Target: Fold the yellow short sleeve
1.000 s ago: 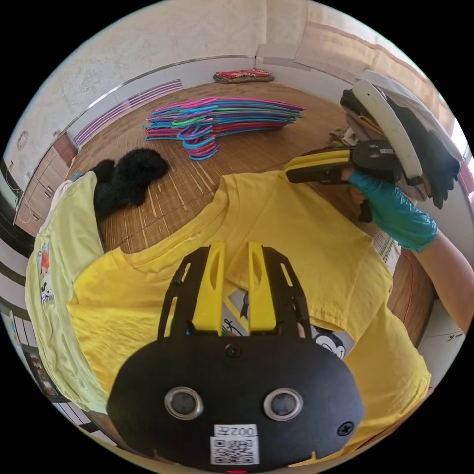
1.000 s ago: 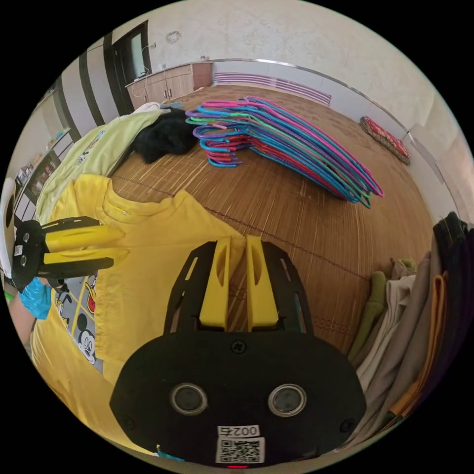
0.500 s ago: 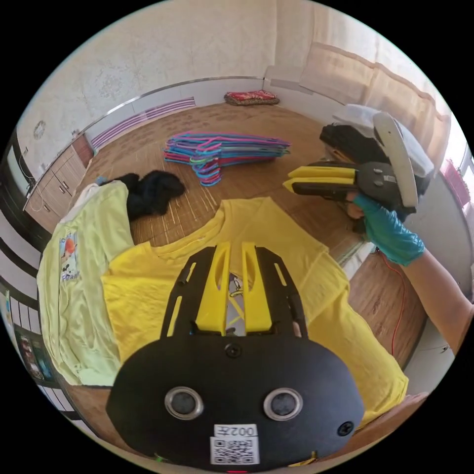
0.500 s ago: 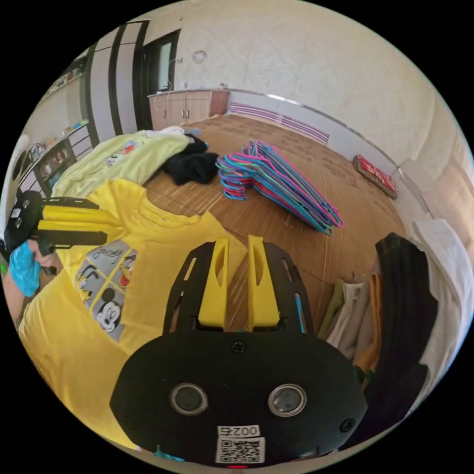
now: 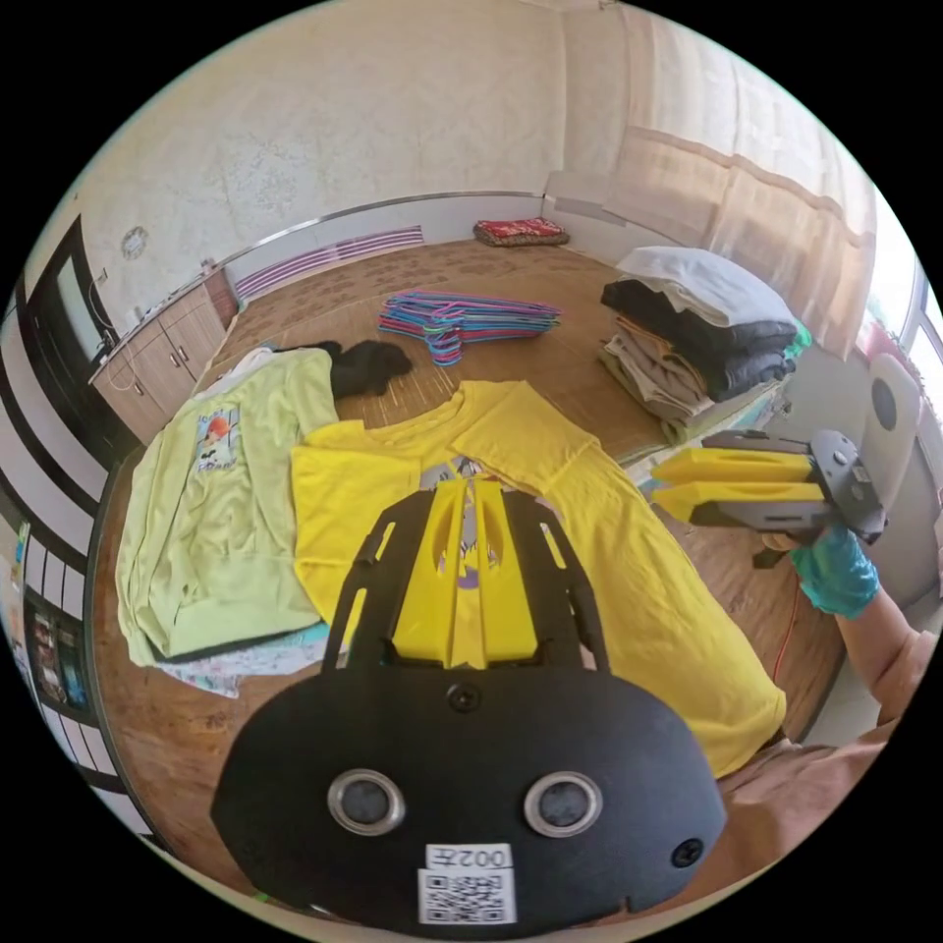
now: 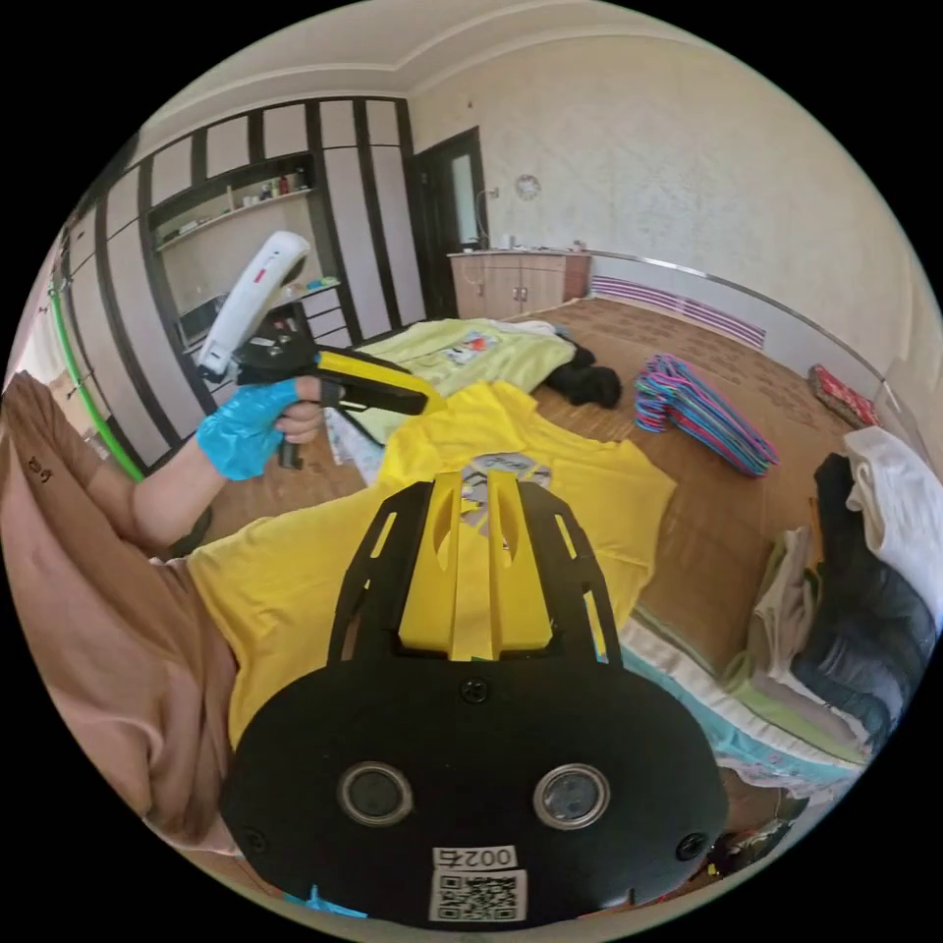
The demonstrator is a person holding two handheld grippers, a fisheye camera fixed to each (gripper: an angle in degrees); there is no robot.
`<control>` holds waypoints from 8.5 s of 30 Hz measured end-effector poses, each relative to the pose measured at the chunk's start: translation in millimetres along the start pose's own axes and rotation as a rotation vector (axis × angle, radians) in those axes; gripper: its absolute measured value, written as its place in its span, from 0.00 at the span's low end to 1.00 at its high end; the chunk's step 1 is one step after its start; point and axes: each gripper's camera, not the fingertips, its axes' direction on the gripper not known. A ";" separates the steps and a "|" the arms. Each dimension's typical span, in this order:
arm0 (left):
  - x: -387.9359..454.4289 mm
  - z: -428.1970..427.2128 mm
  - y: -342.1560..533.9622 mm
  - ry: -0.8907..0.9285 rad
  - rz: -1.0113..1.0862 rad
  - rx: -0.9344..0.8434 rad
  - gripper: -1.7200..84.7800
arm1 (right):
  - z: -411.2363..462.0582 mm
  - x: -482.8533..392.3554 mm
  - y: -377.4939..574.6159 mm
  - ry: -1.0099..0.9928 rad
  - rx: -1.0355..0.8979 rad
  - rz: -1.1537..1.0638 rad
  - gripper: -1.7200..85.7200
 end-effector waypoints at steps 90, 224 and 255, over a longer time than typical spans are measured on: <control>-25.7 -172.2 347.5 0.068 0.352 -0.266 0.01 | -244.6 -446.4 183.1 0.182 -0.614 -0.027 0.09; -176.6 196.5 -160.6 -0.248 0.144 -0.384 0.01 | 118.1 462.1 -38.5 0.465 -0.468 0.236 0.07; -226.0 154.1 -140.8 -0.219 -0.050 -0.184 0.03 | 78.4 493.0 42.8 0.492 -0.272 0.320 0.07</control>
